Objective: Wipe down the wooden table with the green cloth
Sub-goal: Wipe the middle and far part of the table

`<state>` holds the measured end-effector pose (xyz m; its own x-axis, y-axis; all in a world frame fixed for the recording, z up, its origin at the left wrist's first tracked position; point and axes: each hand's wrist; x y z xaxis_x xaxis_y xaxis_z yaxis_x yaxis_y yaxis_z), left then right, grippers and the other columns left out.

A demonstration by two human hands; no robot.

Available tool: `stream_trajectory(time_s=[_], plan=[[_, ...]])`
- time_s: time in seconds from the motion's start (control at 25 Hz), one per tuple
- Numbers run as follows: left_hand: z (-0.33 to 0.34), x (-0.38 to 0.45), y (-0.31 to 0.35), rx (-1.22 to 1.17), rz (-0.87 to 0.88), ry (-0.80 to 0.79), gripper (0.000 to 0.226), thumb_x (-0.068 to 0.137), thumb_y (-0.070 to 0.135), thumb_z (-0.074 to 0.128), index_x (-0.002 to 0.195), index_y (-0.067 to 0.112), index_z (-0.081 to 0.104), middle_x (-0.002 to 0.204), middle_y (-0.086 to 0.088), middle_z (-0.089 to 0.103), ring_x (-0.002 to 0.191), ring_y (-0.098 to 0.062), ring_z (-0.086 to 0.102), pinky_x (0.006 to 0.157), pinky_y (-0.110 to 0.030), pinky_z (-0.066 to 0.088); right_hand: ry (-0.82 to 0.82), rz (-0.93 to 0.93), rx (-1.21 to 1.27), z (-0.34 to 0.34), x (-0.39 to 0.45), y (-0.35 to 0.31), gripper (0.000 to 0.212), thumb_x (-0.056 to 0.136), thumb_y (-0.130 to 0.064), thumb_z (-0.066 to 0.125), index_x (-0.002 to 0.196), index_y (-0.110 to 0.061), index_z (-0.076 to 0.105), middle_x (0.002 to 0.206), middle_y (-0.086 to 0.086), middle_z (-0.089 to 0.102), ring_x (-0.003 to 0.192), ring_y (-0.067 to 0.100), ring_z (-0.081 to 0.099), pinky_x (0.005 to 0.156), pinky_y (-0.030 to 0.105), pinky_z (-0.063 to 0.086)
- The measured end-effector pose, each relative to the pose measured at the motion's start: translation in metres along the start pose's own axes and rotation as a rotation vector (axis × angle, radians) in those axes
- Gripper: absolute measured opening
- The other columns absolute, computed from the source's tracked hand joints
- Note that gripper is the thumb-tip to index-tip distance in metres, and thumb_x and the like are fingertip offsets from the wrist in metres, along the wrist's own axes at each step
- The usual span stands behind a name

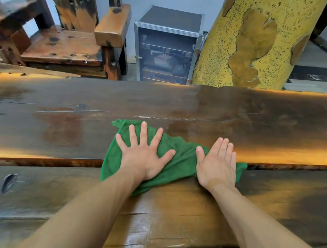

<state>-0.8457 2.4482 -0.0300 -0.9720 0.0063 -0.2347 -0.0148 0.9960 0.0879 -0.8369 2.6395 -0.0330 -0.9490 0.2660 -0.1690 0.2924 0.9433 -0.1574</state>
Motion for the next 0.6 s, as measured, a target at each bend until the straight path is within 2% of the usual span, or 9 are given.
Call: stream_trajectory(time_s=[0.08,0.2,0.4,0.6], plan=[[-0.007,0.035,0.006,-0.011,-0.012,-0.003,0.087,0.084,0.088,0.006,0.156,0.045,-0.015,0.166,-0.006,-0.028,0.151,-0.042,-0.023,0.112,-0.074,-0.011,-0.005,-0.006,-0.019,-0.005,0.036,-0.001,0.074,0.105,-0.051,0.011,0.157,-0.001,-0.005,0.167,0.015,-0.006,0.154,0.027,-0.006,0.124,0.04,-0.002],[-0.016,0.08,0.015,-0.003,-0.011,0.016,0.089,0.084,0.089,0.007,0.158,0.044,-0.013,0.167,-0.006,-0.025,0.152,-0.04,-0.021,0.113,-0.073,-0.012,0.081,-0.061,-0.094,-0.013,0.091,-0.004,0.073,0.105,-0.05,0.01,0.157,-0.001,-0.004,0.167,0.014,-0.005,0.154,0.028,-0.008,0.124,0.042,-0.002],[-0.036,0.158,0.037,0.019,0.043,0.033,0.088,0.084,0.089,0.011,0.158,0.046,-0.006,0.169,-0.002,-0.016,0.154,-0.036,-0.015,0.116,-0.071,-0.009,0.148,-0.095,-0.118,-0.027,0.175,-0.004,0.076,0.103,-0.057,0.01,0.159,-0.008,0.0,0.168,0.007,-0.001,0.153,0.026,-0.012,0.122,0.053,-0.005],[-0.045,0.231,0.082,0.042,0.127,0.031,0.086,0.084,0.09,0.016,0.158,0.049,-0.002,0.17,0.002,-0.014,0.155,-0.032,-0.014,0.117,-0.069,-0.008,0.187,-0.084,-0.124,-0.043,0.243,0.029,0.08,0.099,-0.065,0.013,0.16,-0.014,0.007,0.168,0.003,0.004,0.153,0.029,-0.012,0.12,0.06,-0.003]])
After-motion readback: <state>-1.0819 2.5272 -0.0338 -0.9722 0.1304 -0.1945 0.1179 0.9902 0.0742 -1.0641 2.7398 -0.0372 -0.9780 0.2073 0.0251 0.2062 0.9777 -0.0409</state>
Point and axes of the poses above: each hand's wrist, its own x-axis towards the middle knuckle, its own z-axis out of the palm, y = z × x
